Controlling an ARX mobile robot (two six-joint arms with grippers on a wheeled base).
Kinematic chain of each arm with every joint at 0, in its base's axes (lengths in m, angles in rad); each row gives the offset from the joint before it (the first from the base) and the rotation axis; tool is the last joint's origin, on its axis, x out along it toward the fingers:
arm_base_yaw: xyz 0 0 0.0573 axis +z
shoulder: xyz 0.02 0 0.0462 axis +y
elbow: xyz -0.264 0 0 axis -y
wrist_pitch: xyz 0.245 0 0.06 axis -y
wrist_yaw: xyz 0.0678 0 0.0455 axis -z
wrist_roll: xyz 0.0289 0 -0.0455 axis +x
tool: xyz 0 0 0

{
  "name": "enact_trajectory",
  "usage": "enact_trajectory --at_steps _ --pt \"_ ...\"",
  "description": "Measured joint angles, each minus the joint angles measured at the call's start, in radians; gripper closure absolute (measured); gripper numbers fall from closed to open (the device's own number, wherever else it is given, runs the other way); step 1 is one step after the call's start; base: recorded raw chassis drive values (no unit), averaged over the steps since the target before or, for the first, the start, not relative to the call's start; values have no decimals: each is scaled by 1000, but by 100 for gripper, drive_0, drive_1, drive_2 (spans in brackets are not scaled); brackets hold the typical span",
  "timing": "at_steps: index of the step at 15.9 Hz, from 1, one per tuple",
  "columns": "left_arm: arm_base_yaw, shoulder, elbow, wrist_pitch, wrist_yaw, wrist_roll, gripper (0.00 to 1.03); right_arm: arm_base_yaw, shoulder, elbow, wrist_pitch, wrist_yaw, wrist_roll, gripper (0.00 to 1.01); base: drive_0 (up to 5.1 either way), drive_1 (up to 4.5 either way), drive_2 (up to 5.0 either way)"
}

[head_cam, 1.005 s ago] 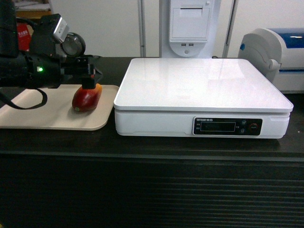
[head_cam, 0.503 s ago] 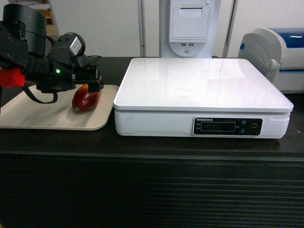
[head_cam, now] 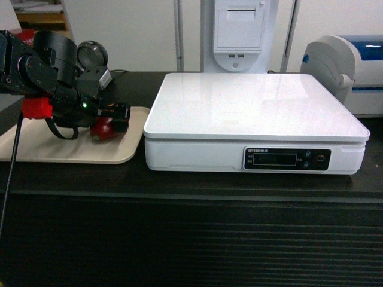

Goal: Place dark red mango on scale at checkout

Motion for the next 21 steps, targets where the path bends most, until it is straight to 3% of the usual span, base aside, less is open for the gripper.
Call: enact_trajectory --at_steps 3,7,11,15,21 --pt "-2 2 2 2 2 19 41 0 0 0 0 0 0 3 0 0 0" --pt "-8 -59 -98 72 13 23 43 0 0 0 0 0 0 3 0 0 0" --pt "-52 -299 -283 196 47 29 43 0 0 0 0 0 0 3 0 0 0" --pt "-200 -486 -333 240 61 10 43 0 0 0 0 0 0 3 0 0 0" --pt "-484 -457 -320 208 26 11 43 0 0 0 0 0 0 3 0 0 0"
